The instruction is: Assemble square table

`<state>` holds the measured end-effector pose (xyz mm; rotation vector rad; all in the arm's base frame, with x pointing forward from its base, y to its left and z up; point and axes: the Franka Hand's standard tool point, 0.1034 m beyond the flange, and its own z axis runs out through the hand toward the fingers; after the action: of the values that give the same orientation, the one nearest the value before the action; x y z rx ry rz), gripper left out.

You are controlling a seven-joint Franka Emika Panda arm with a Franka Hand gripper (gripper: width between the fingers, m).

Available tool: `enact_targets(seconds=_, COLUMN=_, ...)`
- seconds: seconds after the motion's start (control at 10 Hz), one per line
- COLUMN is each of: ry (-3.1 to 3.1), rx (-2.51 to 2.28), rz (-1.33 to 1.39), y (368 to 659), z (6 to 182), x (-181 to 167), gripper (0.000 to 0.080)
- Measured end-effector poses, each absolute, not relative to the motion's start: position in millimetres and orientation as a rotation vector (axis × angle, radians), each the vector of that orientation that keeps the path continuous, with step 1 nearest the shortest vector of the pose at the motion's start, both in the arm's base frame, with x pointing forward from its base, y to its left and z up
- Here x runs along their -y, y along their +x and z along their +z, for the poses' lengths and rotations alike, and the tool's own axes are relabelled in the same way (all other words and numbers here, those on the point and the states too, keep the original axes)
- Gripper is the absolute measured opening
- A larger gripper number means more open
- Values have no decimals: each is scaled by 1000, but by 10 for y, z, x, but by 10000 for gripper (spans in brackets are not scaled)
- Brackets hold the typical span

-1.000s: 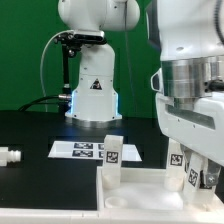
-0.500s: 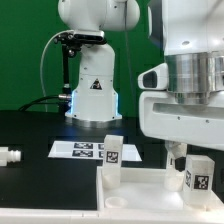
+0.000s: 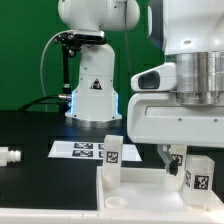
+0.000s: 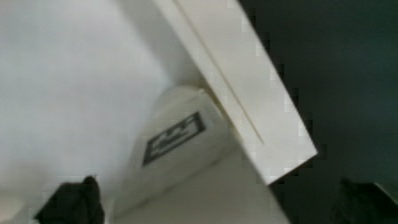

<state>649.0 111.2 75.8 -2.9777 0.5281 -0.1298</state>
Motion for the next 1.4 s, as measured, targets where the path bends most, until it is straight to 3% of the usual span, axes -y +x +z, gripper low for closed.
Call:
enact_targets(seconds=0.2, ry=-3031, rx=-218, rz=-181, y=6497, z=749, x=-1088, gripper=648)
enact_targets(seconds=0.3, ry=-3017, rx=-317, rz=-174, y=6494, z=743, x=-1092, gripper=648)
enact_targets(seconds=0.4, ry=-3020, rx=-309, rz=-174, y=6494, z=739, x=-1082, gripper=523)
enact_targets(seconds=0.5, ry=-3009, rx=-369, rz=-170, y=6493, z=736, x=-1084, gripper=523)
enact_targets(seconds=0.6, ry=-2986, rx=-501, rz=-161, y=6497, z=728, x=-1096, gripper=369)
enact_targets(seconds=0.7, ry=-2963, rx=-630, rz=-151, y=6503, z=722, x=-1075, gripper=289)
enact_targets(seconds=1.4, ry=-2208, rx=-2035, rz=-55, y=6420, z=688, x=-960, gripper=289)
